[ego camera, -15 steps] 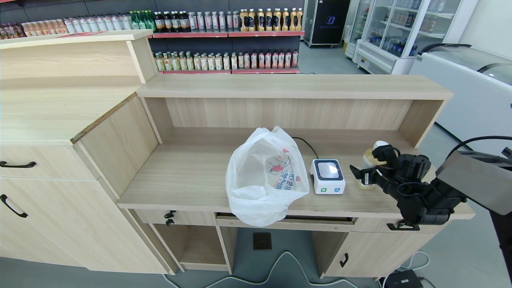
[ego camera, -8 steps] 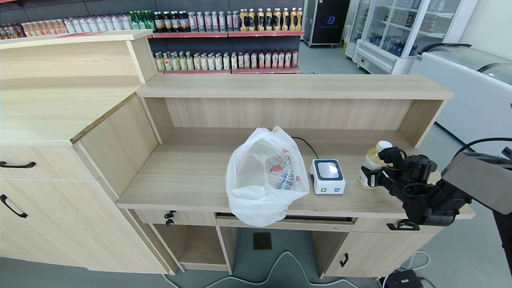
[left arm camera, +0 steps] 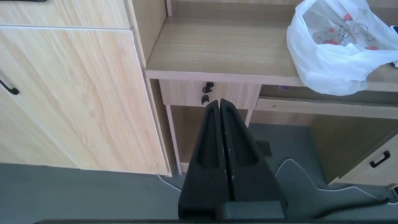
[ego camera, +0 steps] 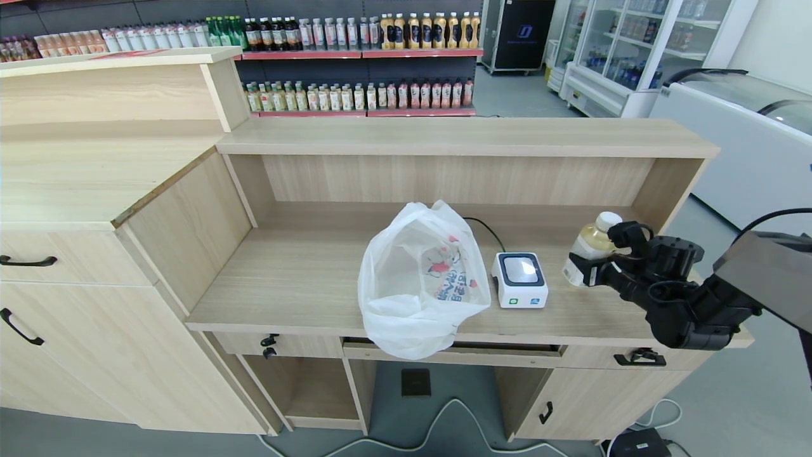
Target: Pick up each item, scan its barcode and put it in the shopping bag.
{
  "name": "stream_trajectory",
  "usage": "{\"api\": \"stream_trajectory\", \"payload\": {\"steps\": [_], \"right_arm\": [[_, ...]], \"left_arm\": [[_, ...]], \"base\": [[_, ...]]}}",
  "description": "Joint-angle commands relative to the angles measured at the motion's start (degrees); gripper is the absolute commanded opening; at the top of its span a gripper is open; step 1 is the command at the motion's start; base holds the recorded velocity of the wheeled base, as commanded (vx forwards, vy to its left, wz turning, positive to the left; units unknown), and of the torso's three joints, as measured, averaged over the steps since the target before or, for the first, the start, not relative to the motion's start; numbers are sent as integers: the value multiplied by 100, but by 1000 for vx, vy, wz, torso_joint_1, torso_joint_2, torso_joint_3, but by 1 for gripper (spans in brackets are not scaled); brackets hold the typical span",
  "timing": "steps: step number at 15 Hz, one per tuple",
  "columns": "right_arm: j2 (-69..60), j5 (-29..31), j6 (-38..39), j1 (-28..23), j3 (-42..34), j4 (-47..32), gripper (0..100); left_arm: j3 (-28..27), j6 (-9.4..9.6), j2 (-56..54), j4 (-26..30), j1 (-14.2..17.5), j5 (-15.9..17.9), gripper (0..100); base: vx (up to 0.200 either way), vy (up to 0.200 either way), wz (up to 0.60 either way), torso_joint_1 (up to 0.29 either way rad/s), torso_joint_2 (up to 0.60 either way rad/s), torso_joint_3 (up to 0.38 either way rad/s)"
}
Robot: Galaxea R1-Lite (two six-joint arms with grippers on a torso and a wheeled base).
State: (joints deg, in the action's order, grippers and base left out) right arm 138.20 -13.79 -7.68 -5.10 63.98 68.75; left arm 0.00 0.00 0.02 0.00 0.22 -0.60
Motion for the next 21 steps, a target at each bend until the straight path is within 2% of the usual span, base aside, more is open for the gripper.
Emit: {"api": "stream_trajectory", "payload": {"steps": [1, 3, 4, 5, 6, 10, 13, 16, 18, 21], "right_arm": [[-1147, -379, 276, 96, -298, -354, 0], [-2386, -819, 838, 184, -650, -1110, 0], [-3124, -1100, 1357, 325, -825, -1620, 0], [-3423, -1232, 1568, 387, -896, -1822, 0], [-4610, -1733, 2324, 738, -1168, -2666, 0], [-6095, -2515, 2438, 1599, -2082, -3641, 0], [-6613, -3033, 2719, 2382, -2153, -3914, 0], [-6851, -3578, 3167, 2663, -2056, -3914, 0], [-6868, -3587, 3220, 2804, -2047, -3922, 0], [-7123, -3587, 3774, 3041, -2047, -3949, 0]], "left_arm": [[0, 0, -2, 0, 4, -2, 0], [0, 0, -2, 0, 4, -2, 0], [0, 0, -2, 0, 4, -2, 0], [0, 0, -2, 0, 4, -2, 0], [0, 0, -2, 0, 4, -2, 0], [0, 0, -2, 0, 4, -2, 0], [0, 0, -2, 0, 4, -2, 0], [0, 0, -2, 0, 4, -2, 0], [0, 0, -2, 0, 4, -2, 0], [0, 0, -2, 0, 4, -2, 0]], "base": [[0, 0, 0, 0, 0, 0], [0, 0, 0, 0, 0, 0], [0, 0, 0, 0, 0, 0], [0, 0, 0, 0, 0, 0], [0, 0, 0, 0, 0, 0], [0, 0, 0, 0, 0, 0], [0, 0, 0, 0, 0, 0], [0, 0, 0, 0, 0, 0], [0, 0, 0, 0, 0, 0], [0, 0, 0, 0, 0, 0]]}}
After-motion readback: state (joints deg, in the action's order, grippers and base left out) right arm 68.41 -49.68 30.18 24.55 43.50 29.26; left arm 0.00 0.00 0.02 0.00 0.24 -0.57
